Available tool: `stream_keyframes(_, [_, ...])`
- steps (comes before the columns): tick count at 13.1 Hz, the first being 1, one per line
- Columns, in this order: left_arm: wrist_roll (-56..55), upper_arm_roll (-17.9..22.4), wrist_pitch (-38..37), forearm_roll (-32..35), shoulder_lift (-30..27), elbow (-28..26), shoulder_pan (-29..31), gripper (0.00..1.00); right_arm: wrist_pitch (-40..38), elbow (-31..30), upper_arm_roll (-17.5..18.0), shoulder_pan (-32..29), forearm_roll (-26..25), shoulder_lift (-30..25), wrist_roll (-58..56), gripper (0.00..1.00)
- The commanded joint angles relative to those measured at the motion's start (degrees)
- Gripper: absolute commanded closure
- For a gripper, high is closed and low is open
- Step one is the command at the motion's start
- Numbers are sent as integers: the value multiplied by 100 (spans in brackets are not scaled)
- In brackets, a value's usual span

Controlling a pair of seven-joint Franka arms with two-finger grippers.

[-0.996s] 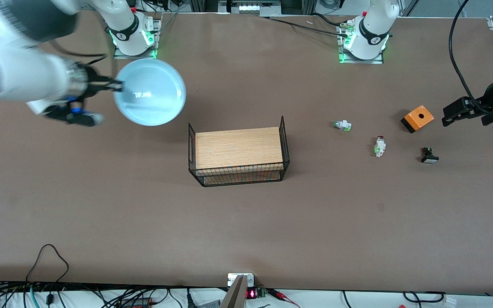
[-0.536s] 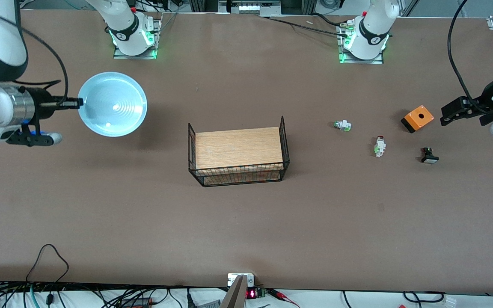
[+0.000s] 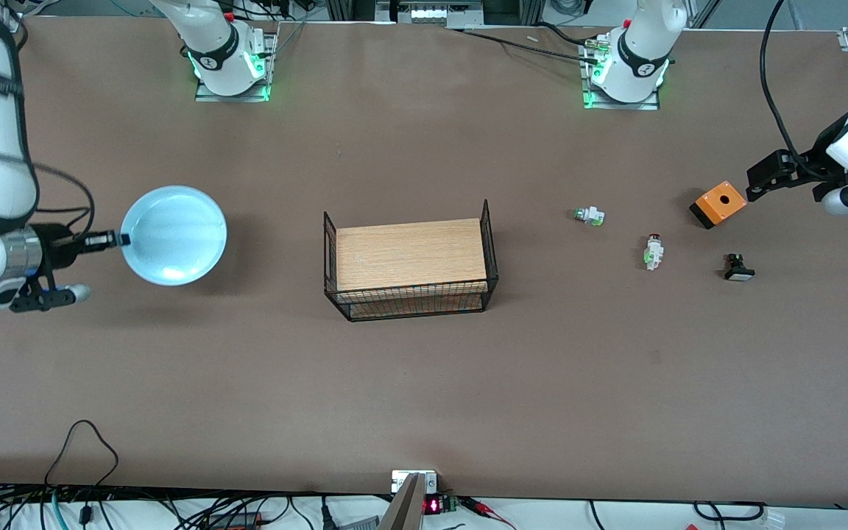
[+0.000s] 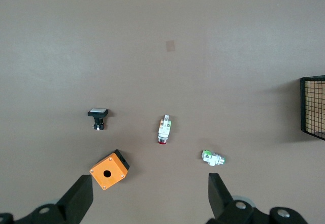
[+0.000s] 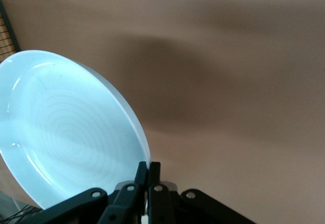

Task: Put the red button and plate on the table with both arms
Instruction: 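Lower the blue plate onto the table and open the right gripper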

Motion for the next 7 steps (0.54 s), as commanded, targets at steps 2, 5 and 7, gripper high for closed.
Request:
stream_keyframes(2, [-41, -24, 167, -90, -162, -169, 38, 0, 675, 70, 104, -498, -26, 488, -991, 100])
stream_keyframes(5, [-33, -24, 386, -90, -171, -248, 38, 0, 1219, 70, 104, -744, -43, 866, -1414, 100])
stream_keyframes(7, [-41, -24, 430, -99, -284, -405, 38, 0, 1502, 70, 113, -998, 44, 1252, -1677, 100])
